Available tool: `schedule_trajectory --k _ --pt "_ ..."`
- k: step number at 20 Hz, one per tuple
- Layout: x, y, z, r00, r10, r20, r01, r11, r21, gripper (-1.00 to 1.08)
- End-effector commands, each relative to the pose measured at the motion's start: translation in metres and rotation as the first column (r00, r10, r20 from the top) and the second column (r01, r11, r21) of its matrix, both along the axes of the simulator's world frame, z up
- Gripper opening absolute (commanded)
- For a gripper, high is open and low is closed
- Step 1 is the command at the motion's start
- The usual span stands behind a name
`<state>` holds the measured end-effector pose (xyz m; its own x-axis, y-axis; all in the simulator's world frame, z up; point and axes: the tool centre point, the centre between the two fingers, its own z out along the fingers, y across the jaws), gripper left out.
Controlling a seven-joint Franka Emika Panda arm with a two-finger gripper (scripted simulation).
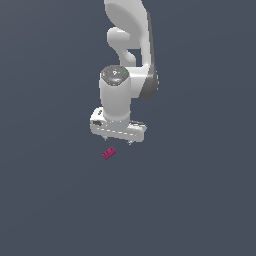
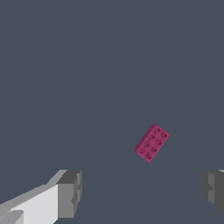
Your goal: Pick up the object and move it to a goal position.
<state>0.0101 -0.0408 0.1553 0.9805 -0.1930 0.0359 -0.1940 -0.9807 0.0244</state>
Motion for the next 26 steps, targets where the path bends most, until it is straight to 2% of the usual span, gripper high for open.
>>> schedule_trajectory --k 1,6,14,20,26 --pt "-0.001 -0.006 -0.011 0.997 -0.072 -0.003 0.072 0.997 0.008 1.00" --pt "-0.005 -0.021 -0.037 0.968 -0.251 -0.012 0.252 0.968 0.024 1.00" --pt "-0.012 -0.043 -0.073 0.874 -0.485 -0.025 0.486 0.874 0.032 1.00" --pt "-0.016 -0.053 -0.088 0.817 -0.576 -0.029 0.577 0.816 0.032 1.00" --pt "-0.018 -0.056 -0.093 0.796 -0.605 -0.030 0.605 0.795 0.031 1.00"
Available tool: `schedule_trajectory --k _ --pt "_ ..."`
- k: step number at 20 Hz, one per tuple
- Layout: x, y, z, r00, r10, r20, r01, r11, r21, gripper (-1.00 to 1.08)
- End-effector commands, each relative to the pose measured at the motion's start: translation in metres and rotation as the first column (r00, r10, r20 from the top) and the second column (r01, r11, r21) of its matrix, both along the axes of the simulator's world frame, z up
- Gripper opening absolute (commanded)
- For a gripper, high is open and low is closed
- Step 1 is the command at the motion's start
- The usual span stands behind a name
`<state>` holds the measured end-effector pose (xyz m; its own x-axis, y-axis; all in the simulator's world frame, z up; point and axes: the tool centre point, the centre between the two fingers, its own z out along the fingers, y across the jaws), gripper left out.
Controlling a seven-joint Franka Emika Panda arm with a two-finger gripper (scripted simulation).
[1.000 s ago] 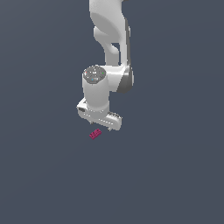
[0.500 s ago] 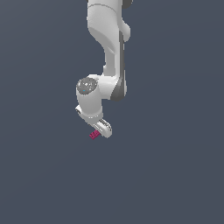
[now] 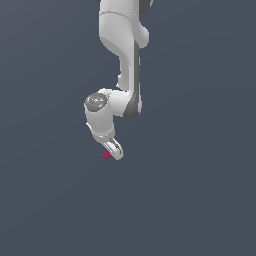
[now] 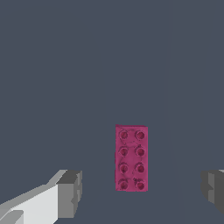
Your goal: Pick up the object and move it to a goal position.
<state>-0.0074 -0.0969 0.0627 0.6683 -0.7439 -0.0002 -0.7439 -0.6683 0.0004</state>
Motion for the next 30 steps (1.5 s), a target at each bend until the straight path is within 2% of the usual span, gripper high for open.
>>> schedule_trajectory --k 1,19,20,30 --pt "0.000 0.000 0.000 1.000 0.000 0.000 0.000 1.000 0.000 1.00" --pt "0.000 0.000 -0.051 1.000 -0.006 0.000 0.006 1.000 0.000 1.00" --pt "0.000 0.000 -0.051 1.000 -0.006 0.000 0.006 1.000 0.000 -1.00" --pt "0.000 0.000 -0.050 1.000 -0.006 0.000 0.006 1.000 0.000 -1.00"
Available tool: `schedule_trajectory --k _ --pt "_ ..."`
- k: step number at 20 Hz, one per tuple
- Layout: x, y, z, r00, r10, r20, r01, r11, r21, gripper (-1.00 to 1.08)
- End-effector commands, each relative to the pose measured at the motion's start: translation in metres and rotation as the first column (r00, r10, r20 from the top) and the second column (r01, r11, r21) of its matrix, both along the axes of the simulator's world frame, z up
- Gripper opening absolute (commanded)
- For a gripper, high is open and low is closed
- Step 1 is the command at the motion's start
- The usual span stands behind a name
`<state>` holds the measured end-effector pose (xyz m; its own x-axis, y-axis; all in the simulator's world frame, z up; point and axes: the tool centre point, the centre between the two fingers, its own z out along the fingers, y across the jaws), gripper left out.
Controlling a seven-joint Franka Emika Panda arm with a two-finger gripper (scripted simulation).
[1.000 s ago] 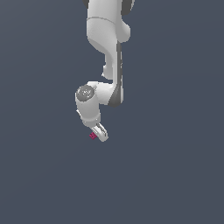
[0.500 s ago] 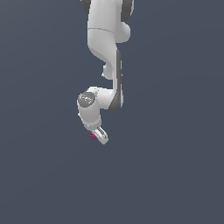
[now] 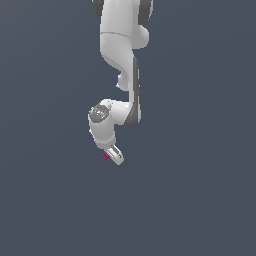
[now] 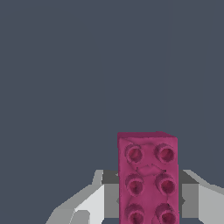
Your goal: Pick up the object and move it to a goal position.
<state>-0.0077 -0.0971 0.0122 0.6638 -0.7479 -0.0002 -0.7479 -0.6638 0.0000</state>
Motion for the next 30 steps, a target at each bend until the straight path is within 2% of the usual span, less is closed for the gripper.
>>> schedule_trajectory --k 1,7,12,30 --pt "0.000 0.000 0.000 1.000 0.000 0.000 0.000 1.000 0.000 -1.00" --pt "0.000 0.014 0.012 1.000 0.000 0.000 0.000 1.000 0.000 -1.00" --pt "-0.001 0.042 0.037 1.000 0.000 0.000 0.000 1.000 0.001 -1.00" --pt "-0.003 0.213 0.188 1.000 -0.001 0.000 0.001 1.000 -0.002 -1.00"
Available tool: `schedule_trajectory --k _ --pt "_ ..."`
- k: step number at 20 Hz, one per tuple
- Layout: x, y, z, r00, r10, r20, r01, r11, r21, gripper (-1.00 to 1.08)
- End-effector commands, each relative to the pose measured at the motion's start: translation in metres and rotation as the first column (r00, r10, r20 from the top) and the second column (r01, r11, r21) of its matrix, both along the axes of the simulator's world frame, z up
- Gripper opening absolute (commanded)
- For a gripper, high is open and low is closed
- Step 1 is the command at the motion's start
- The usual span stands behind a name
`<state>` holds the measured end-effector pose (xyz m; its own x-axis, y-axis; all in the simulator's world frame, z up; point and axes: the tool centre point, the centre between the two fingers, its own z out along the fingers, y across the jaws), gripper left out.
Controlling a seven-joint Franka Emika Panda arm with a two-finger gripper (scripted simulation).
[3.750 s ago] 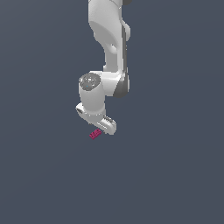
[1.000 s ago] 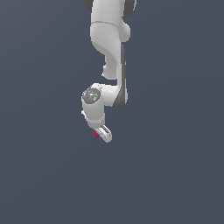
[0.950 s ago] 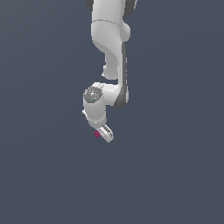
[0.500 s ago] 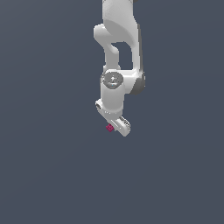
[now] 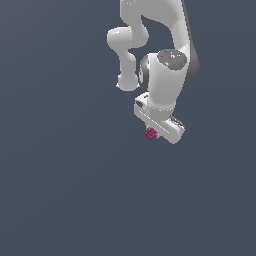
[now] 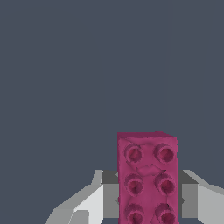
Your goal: Pick up the object and move it to a goal position.
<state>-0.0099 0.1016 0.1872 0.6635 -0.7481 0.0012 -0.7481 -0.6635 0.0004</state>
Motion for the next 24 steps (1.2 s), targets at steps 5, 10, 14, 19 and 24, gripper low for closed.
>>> schedule_trajectory --k 5,10,14,19,24 --pt "0.000 0.063 0.056 1.000 -0.001 0.000 0.001 1.000 -0.001 -1.00" --pt "0.002 0.103 0.091 1.000 -0.001 0.000 0.001 1.000 -0.001 -1.00" --pt "0.004 0.124 0.109 1.000 0.000 0.000 0.000 1.000 0.000 -1.00" --pt "0.006 0.139 0.122 1.000 0.000 0.000 0.000 1.000 0.001 -1.00" --pt "0.006 0.143 0.125 1.000 0.000 0.000 0.000 1.000 0.001 -1.00"
